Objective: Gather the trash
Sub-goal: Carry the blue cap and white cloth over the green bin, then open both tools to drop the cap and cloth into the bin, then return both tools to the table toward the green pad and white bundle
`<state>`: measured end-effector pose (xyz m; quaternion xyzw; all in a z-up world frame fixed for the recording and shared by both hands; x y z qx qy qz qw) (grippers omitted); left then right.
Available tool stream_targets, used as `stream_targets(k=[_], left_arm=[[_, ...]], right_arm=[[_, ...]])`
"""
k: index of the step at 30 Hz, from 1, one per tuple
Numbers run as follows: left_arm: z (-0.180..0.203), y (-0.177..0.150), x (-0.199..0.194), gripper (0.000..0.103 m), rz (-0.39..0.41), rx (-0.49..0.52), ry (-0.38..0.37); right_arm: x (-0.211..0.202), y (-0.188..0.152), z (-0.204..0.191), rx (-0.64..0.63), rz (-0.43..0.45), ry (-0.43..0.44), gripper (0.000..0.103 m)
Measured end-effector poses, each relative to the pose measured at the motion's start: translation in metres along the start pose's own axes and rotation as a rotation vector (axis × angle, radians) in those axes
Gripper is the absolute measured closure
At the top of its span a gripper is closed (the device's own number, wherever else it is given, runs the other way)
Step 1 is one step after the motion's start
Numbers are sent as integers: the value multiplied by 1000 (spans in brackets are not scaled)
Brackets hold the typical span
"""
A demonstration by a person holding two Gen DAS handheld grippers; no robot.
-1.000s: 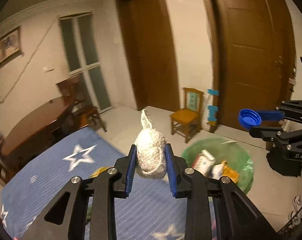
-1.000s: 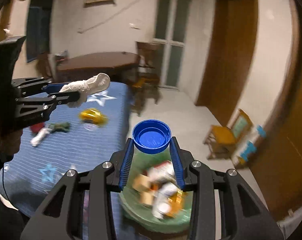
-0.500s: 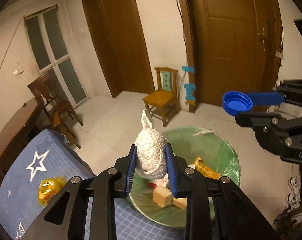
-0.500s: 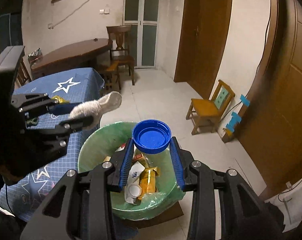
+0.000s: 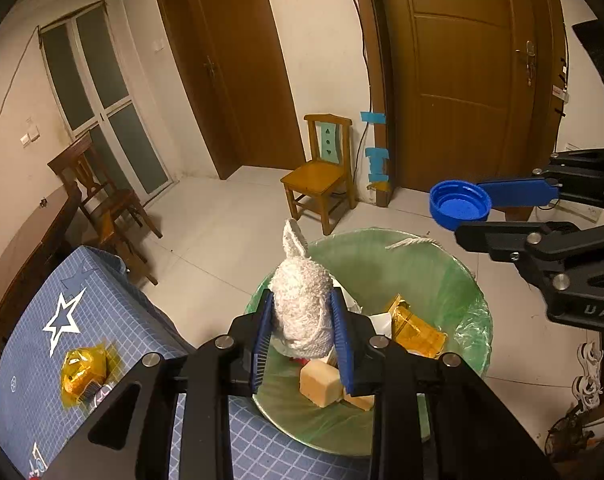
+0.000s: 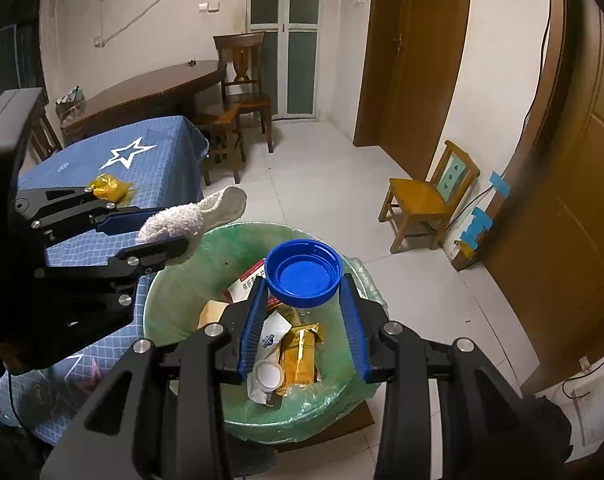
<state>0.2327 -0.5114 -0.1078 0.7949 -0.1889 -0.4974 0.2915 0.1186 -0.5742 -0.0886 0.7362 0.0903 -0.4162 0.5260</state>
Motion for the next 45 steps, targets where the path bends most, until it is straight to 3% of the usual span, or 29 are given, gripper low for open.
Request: stream_targets(k=[7, 8, 9, 11, 20, 30, 38, 45], left_arm=[[-3, -1, 6, 72, -14, -12, 4], [-3, -1, 7, 69, -18, -13, 0], [-4, -2, 9, 62, -27, -13, -5], [-4, -2, 11, 49, -38, -13, -1], [-8, -8, 10, 49, -36, -5, 17], [-26, -31, -7, 49, -47, -57, 55], [-62, -90, -54, 45, -61, -170, 106], [-105, -194, -132, 41, -87, -324, 177]], right_arm=[[9, 2, -4, -16, -12, 6, 66], [11, 1, -4, -22, -20, 3, 59], [13, 2, -3, -25, -18, -15, 51], [15, 2, -1, -23, -16, -21, 51], [13, -1, 4, -6, -10, -21, 51], [6, 2, -23, -42, 14, 20, 51], [-6, 9, -74, -128, 94, 124, 51], [-1, 8, -157, -319, 140, 303, 51]])
Point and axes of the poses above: each gripper's, at about its wrist camera, not at the fingertips, and x roughly the way its jaws point, z to its right, y to its top, the point moved 5 cm from there along x, roughly the way its jaws point, and after that the axes turned 11 degrees about x, right-handed, at the moved point
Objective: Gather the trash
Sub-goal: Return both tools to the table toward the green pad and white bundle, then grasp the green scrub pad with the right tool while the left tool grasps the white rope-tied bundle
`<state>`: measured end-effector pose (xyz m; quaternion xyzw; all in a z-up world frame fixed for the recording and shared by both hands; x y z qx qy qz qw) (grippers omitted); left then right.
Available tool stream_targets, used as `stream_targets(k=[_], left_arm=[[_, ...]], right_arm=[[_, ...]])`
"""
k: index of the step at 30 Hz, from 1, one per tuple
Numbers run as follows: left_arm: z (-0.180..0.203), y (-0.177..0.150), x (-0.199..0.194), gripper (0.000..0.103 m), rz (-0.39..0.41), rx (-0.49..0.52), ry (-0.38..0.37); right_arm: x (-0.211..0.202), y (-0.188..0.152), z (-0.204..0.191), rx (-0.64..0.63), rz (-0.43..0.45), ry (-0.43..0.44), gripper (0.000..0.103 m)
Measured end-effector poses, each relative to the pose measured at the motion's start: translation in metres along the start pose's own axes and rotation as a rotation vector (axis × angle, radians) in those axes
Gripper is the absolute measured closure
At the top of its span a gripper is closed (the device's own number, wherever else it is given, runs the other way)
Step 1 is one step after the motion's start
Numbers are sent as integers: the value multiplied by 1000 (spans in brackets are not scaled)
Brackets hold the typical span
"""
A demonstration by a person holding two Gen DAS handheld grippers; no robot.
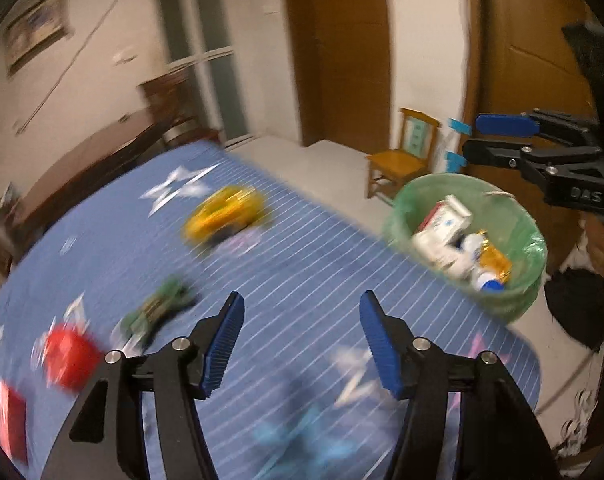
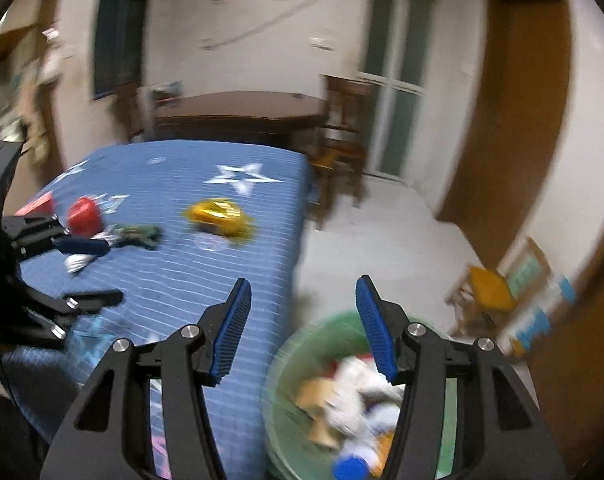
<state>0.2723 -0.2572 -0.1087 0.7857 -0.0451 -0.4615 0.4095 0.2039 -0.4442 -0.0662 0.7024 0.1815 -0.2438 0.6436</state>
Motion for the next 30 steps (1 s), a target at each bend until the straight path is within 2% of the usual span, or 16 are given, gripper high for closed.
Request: stream_targets(k=[5, 10, 14, 17, 20, 25, 30], left_arm=[[-82, -78, -36, 40, -52, -197, 49], [-127, -126, -31, 40, -126, -283, 94], [-132, -130, -22, 40, -118, -297, 53], [-131, -125, -13, 40, -113, -291, 28], [-130, -126, 3, 41, -151, -294, 19], [-133, -134, 20, 41, -188, -323, 2], [-137, -131, 27, 44, -179, -359, 5]], right_arm=[[50, 9, -76, -201, -74, 223, 51], [103, 12, -151, -435, -157, 383, 51], [153, 8, -194, -608, -262, 447, 50], [182, 0, -213, -737, -324, 454, 50], [197, -4, -223, -829, -344, 485, 50], [216, 3, -230, -870, -371, 512, 50], [225, 8, -242, -889, -372, 542, 50]])
Point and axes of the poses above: each gripper's, at about its wrist camera, not at the fingertips, and x roughly the way its jaws point, z to its right, y to its top, the point moved 5 cm from there along x, roughly the way its jaws point, and after that the axes turned 11 degrees about x, right-handed, at the moved point
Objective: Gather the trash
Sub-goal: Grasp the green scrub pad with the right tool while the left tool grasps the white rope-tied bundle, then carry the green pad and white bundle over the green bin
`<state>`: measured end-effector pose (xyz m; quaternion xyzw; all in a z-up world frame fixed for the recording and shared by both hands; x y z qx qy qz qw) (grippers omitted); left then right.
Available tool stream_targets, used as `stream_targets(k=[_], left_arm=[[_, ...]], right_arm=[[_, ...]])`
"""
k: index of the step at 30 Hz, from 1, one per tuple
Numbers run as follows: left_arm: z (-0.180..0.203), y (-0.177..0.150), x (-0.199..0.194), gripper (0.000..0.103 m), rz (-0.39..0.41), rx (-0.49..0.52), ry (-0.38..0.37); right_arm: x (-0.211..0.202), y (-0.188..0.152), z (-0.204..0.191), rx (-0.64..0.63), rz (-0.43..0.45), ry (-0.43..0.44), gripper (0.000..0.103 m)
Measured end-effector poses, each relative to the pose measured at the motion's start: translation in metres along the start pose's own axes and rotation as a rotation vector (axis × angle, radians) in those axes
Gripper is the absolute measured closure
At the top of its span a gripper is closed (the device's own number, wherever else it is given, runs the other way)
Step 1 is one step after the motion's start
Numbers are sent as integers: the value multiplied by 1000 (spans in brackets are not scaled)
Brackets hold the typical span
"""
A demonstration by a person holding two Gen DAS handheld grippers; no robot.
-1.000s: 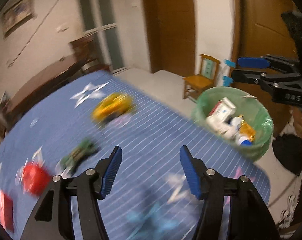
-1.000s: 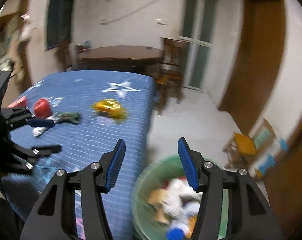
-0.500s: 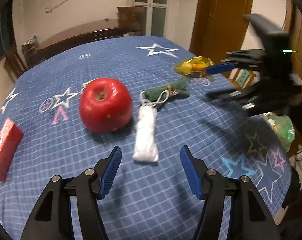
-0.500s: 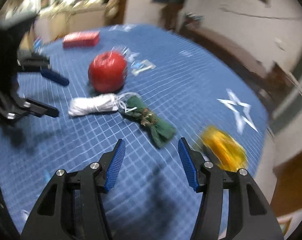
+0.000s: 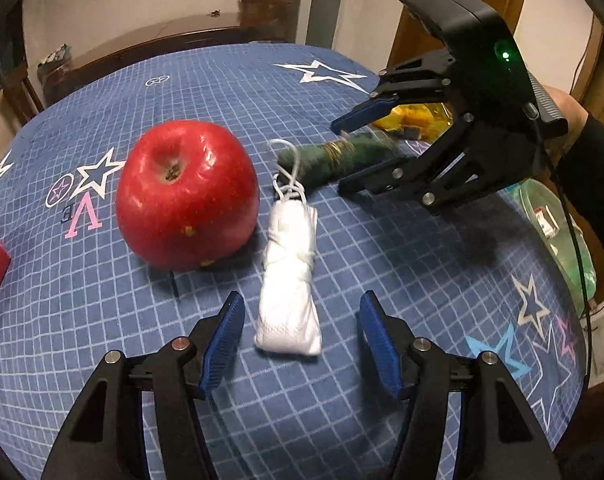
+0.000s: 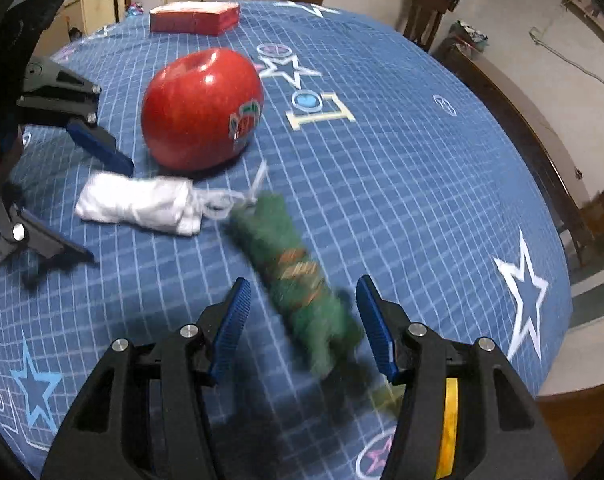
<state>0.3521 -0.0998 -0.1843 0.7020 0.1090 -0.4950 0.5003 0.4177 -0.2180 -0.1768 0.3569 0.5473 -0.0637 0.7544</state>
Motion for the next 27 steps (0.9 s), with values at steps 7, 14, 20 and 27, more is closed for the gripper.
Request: stream_targets(k=[7, 14, 20, 27], left_arm=[[2, 1, 1, 76, 14, 2, -8], [23, -28, -28, 77, 27, 46, -37], [53, -25, -79, 77, 118, 126, -10], [128, 16, -106, 77, 223, 286, -69]], right_arm=[[1, -5, 3, 138, -34, 81, 81], [-30, -53, -23, 360, 27, -3, 87], [-98, -121, -64, 713, 175, -65, 89], [-230, -228, -110, 1107, 472, -332, 89]])
Point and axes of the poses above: each gripper's, at about its wrist camera, not at the fingertips, and x roughly the way its jaws point, z to its right, y to its top, the point moved 5 cm from there along x, roughly the way its jaws point, and after that the axes turned 11 degrees about x, right-handed, at the moved point
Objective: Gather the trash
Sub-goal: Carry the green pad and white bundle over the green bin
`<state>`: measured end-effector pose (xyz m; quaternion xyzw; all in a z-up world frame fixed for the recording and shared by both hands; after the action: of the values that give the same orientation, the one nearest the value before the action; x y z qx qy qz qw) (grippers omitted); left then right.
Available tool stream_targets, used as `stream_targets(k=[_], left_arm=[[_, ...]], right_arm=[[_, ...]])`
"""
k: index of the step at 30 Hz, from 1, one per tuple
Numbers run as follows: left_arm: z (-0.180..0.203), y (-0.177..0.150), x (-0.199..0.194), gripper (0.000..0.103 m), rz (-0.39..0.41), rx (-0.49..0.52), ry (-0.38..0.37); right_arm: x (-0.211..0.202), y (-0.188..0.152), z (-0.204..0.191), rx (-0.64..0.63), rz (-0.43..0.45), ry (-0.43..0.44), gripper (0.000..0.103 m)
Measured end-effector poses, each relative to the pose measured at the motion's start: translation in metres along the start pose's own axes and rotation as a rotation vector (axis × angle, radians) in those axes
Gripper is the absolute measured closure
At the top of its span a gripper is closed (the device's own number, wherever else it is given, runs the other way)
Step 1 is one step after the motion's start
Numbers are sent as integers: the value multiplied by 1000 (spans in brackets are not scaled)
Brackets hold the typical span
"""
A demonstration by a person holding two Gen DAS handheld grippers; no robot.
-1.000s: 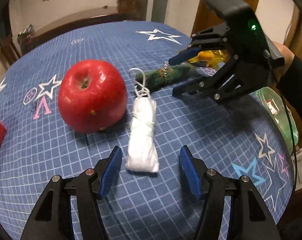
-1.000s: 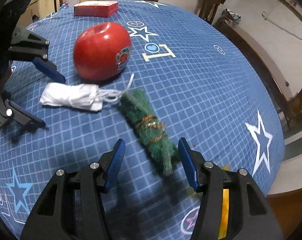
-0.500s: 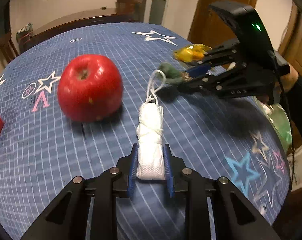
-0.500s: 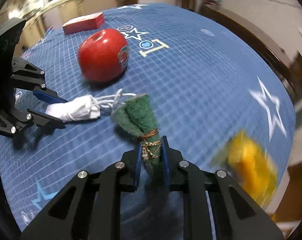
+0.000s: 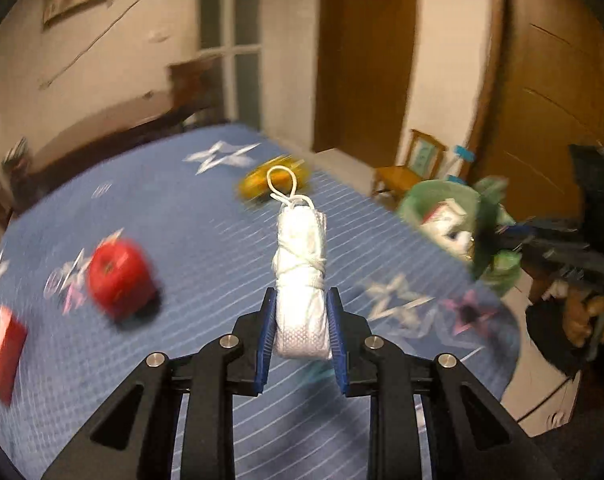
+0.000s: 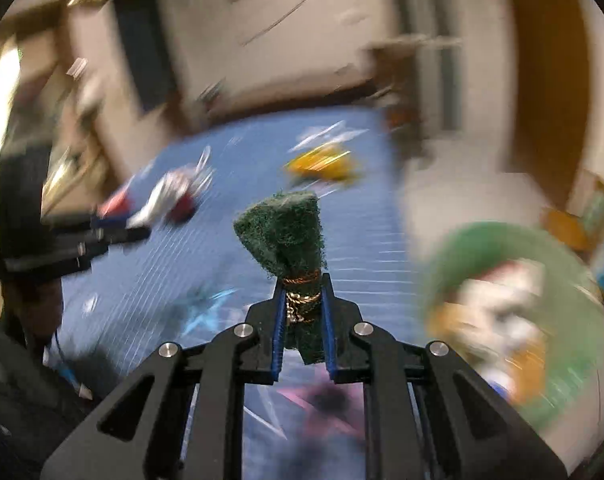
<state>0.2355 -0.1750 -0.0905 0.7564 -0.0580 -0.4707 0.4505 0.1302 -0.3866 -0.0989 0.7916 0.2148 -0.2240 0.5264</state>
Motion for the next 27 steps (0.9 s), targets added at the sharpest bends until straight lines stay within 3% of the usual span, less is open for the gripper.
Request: stream_targets(k=[4, 7, 9, 13, 17, 19, 27], left_arm=[[64, 43, -3, 77, 75, 124, -57], [107, 78, -6, 77, 146, 193, -99], [135, 103, -5, 77, 184, 229, -138], [177, 144, 7, 77, 222, 278, -179], [209, 182, 22, 77, 265, 300, -201], [219, 195, 34, 77, 290, 320, -174], [237, 196, 108, 77, 165, 297, -175]], right_arm=[[-94, 9, 44, 118, 251, -222, 89], [-151, 11, 58, 124, 382, -378, 89], [-167, 12, 61, 126, 415, -422, 89], [-173, 20, 76, 144, 421, -487, 89], [-156, 32, 100, 185, 384, -498, 89], [-148, 33, 106, 205, 362, -491, 89], [-108, 29, 129, 259, 269, -477, 89]])
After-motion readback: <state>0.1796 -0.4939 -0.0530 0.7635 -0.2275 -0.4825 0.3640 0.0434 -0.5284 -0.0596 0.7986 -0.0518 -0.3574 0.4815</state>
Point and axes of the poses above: each gripper's, at about its wrist camera, not at the fingertips, and x roughly the way its jaws point, z to its right, y to its top, the point moved 5 cm from there along x, roughly the way its jaws point, and after that the axes turned 11 degrees about x, right-handed, at the moved point
